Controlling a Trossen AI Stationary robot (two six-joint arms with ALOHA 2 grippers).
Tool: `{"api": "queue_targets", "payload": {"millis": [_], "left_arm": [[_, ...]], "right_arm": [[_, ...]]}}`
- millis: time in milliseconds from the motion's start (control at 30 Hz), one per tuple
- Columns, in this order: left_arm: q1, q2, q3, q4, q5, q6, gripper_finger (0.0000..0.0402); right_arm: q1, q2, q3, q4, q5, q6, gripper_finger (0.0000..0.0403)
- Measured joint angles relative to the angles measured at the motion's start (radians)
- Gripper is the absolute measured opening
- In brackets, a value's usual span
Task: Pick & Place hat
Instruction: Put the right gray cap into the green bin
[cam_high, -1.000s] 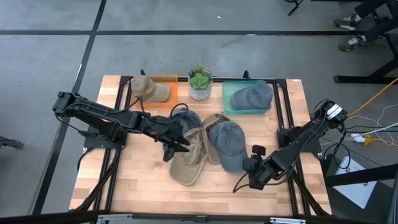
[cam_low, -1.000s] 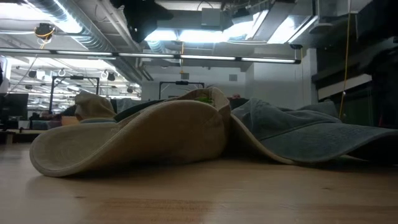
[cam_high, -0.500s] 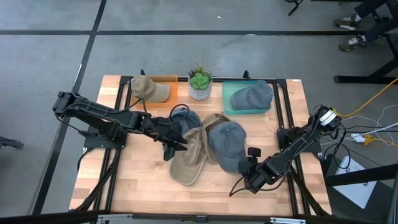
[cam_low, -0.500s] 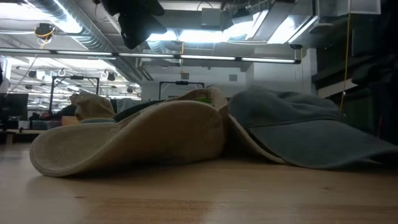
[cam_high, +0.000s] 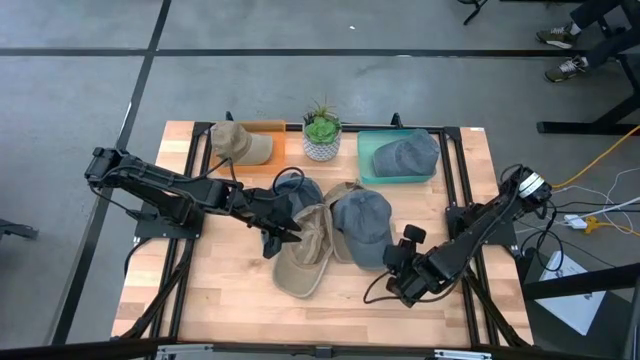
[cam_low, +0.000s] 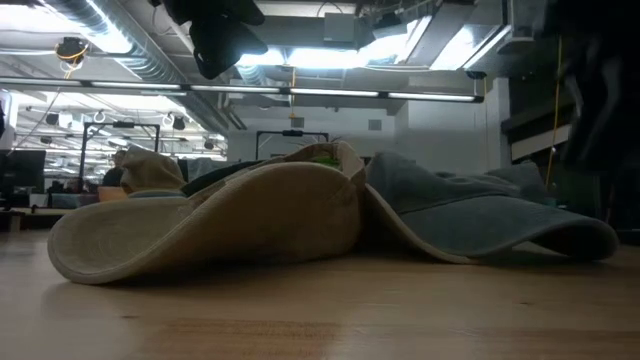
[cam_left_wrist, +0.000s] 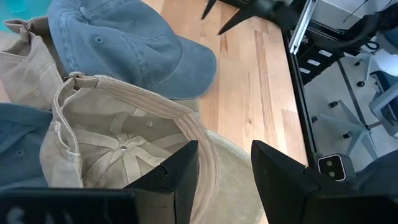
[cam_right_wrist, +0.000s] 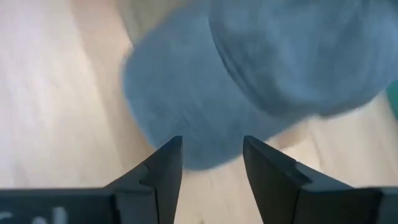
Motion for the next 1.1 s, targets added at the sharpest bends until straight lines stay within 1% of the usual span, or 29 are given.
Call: {"api": "queue_targets", "payload": {"millis": [100,200,333,433,533,700,800,933,1100], "left_arm": [[0.0,0.0,0.0,0.0,0.0,0.0,0.0143],[0.0,0.0,0.0,0.0,-0.001,0.0,0.0143],[0.0,0.0,0.0,0.0,-0.001,0.0,0.0143],[0.0,0.0,0.0,0.001,-0.001,0.0,0.0143],[0.0,0.0,0.0,0.001,-0.009,0.0,0.0143],[0.0,0.0,0.0,0.001,-0.02,0.0,0.0143],[0.0,0.0,0.0,0.001,-0.021,-0.001,0.0143],[0.0,0.0,0.0,0.001,-0.021,-0.001,0.0143],[0.0,0.0,0.0,0.001,-0.022,0.0,0.0143]], "right_arm": [[-0.005,-0.027,0.042,-0.001,0.048,-0.065,0.0168],[-0.028,-0.035,0.072,-0.002,0.136,-0.123,0.0168],[-0.086,-0.037,0.102,0.001,0.25,-0.225,0.0168],[-0.143,-0.037,0.113,0.022,0.293,-0.307,0.0168],[-0.21,-0.037,0.113,0.039,0.252,-0.329,0.0168],[-0.317,-0.037,0.113,0.045,0.077,-0.353,0.0169],[-0.365,-0.037,0.113,0.043,0.044,-0.379,0.0179],[-0.429,-0.037,0.113,0.043,0.037,-0.459,0.0217],[-0.492,-0.037,0.113,0.047,0.037,-0.539,0.0294]]}}
